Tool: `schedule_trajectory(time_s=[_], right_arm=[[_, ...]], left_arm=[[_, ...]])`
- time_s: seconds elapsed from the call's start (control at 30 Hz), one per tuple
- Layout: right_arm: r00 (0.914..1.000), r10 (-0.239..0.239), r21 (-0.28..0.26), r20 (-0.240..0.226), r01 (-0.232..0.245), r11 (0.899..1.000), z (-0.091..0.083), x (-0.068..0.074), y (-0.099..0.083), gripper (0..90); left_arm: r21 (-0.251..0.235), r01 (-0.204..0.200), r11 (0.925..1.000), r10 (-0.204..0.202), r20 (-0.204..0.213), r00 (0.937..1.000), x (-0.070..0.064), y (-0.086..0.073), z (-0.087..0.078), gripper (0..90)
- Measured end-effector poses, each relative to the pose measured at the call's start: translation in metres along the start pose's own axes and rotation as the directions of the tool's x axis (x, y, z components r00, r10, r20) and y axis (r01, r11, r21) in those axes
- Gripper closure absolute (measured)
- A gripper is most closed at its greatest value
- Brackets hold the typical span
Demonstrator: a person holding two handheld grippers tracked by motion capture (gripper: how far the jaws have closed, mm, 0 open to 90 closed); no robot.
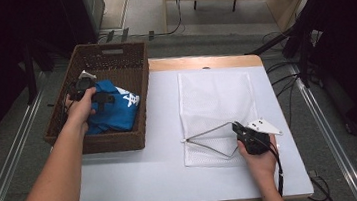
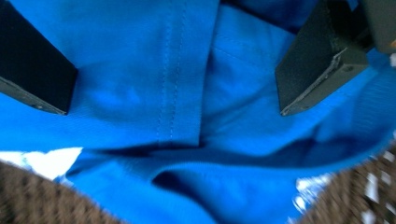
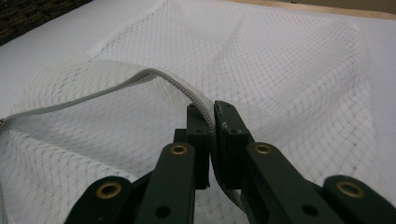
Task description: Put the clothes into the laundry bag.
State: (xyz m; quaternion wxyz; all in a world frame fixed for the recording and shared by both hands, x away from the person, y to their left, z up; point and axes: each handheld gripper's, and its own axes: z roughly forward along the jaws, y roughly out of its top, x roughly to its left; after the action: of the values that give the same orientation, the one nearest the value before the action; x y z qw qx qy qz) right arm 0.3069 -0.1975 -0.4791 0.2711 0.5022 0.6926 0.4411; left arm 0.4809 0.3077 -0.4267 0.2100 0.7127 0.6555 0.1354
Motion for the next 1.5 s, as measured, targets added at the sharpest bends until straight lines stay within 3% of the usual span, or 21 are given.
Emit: schedule_trajectory(time_s=[0.17,0.2,0.3,0.43,0.5,0.53,0.57,0.6,0.7,0.73,0.77,0.8,0.83,0.93,0.97,1.07,1.2,1.3,1.37,1.43,1.5], right_arm=[[1.0,0.0,0.002,0.001,0.0,1.0,0.0,0.001,0.0,85.5],[1.0,-0.001,0.003,0.002,0.001,1.0,0.0,0.001,0.0,85.3],[1.0,-0.004,0.003,0.0,0.004,1.0,0.0,0.001,0.0,85.1],[1.0,-0.004,0.005,0.002,0.004,1.0,0.0,0.001,0.0,85.1],[1.0,-0.006,0.004,0.004,0.006,1.0,0.001,0.001,0.0,84.9],[1.0,-0.006,0.004,0.004,0.006,1.0,0.001,0.001,0.0,84.9],[1.0,-0.007,0.004,0.004,0.007,1.0,0.001,0.002,0.0,84.6],[0.9999,-0.009,0.005,0.005,0.009,1.0,0.001,0.002,0.0,84.5],[0.9998,-0.018,0.007,0.009,0.018,1.0,0.001,0.003,0.0,84.4],[0.9998,-0.019,0.009,0.01,0.019,1.0,0.001,0.003,0.0,84.3],[0.9998,-0.019,0.009,0.01,0.019,1.0,0.001,0.003,0.0,84.3],[0.9998,-0.017,0.01,0.01,0.017,1.0,0.001,0.003,0.0,84.3],[0.9997,-0.02,0.011,0.011,0.02,1.0,0.001,0.003,0.0,84.2],[0.9997,-0.022,0.012,0.012,0.021,1.0,0.001,0.004,0.0,84.0],[0.9996,-0.024,0.011,0.013,0.023,1.0,0.002,0.004,0.0,84.0],[0.9996,-0.025,0.012,0.014,0.024,1.0,0.002,0.004,0.0,84.0],[0.9995,-0.028,0.013,0.013,0.028,1.0,0.002,0.004,0.0,83.9],[0.9995,-0.029,0.013,0.013,0.029,0.999,0.002,0.004,0.0,83.9],[0.9994,-0.032,0.015,0.014,0.032,0.999,0.002,0.005,0.0,83.8],[0.9993,-0.034,0.015,0.014,0.034,0.999,0.002,0.005,0.0,83.9],[0.9993,-0.035,0.015,0.016,0.035,0.999,0.002,0.005,0.0,83.8]], left_arm=[[0.031,0.037,0.9988,-0.038,0.021,0.9991,-0.002,-0.001,0.006,0.0],[0.049,0.073,0.9961,-0.075,0.051,0.9959,-0.005,-0.001,0.008,0.0],[0.073,0.029,0.9969,-0.032,0.05,0.9982,-0.012,-0.001,0.009,0.0],[0.106,0.038,0.9937,-0.046,0.083,0.9955,-0.016,0.002,0.007,0.0],[0.129,0.036,0.991,-0.054,0.146,0.9878,-0.02,0.005,0.002,5.3],[0.129,0.036,0.991,-0.054,0.146,0.9878,-0.02,0.005,0.002,9.0],[0.136,0.046,0.9896,-0.072,0.187,0.9797,-0.019,0.006,0.001,9.6],[0.151,0.018,0.9884,-0.054,0.239,0.9696,-0.022,0.005,0.002,9.5],[0.155,-0.005,0.9879,-0.033,0.248,0.9682,-0.026,0.006,0.002,9.2],[0.156,-0.017,0.9877,-0.03,0.293,0.9558,-0.028,0.006,0.001,9.2],[0.156,-0.017,0.9877,-0.03,0.293,0.9558,-0.028,0.006,0.001,9.2],[0.159,-0.029,0.9869,-0.024,0.317,0.9481,-0.03,0.005,0.002,9.2],[0.162,-0.042,0.9858,-0.013,0.322,0.9465,-0.031,0.006,0.002,8.8],[0.177,-0.104,0.9787,0.045,0.309,0.9499,-0.039,0.005,0.003,4.7],[0.191,-0.16,0.9686,0.1,0.29,0.9517,-0.048,0.004,0.006,2.7],[0.211,-0.248,0.9455,0.194,0.246,0.9495,-0.059,0.001,0.009,0.0],[0.213,-0.293,0.932,0.258,0.176,0.9499,-0.064,-0.001,0.008,5.4],[0.208,-0.293,0.9334,0.269,0.133,0.9538,-0.063,-0.001,0.006,18.2],[0.201,-0.309,0.9296,0.297,0.089,0.9508,-0.063,-0.001,0.004,32.3],[0.199,-0.302,0.9322,0.291,0.087,0.9529,-0.062,0.0,0.004,40.5],[0.192,-0.266,0.9445,0.256,0.079,0.9635,-0.056,0.002,0.001,49.0]])
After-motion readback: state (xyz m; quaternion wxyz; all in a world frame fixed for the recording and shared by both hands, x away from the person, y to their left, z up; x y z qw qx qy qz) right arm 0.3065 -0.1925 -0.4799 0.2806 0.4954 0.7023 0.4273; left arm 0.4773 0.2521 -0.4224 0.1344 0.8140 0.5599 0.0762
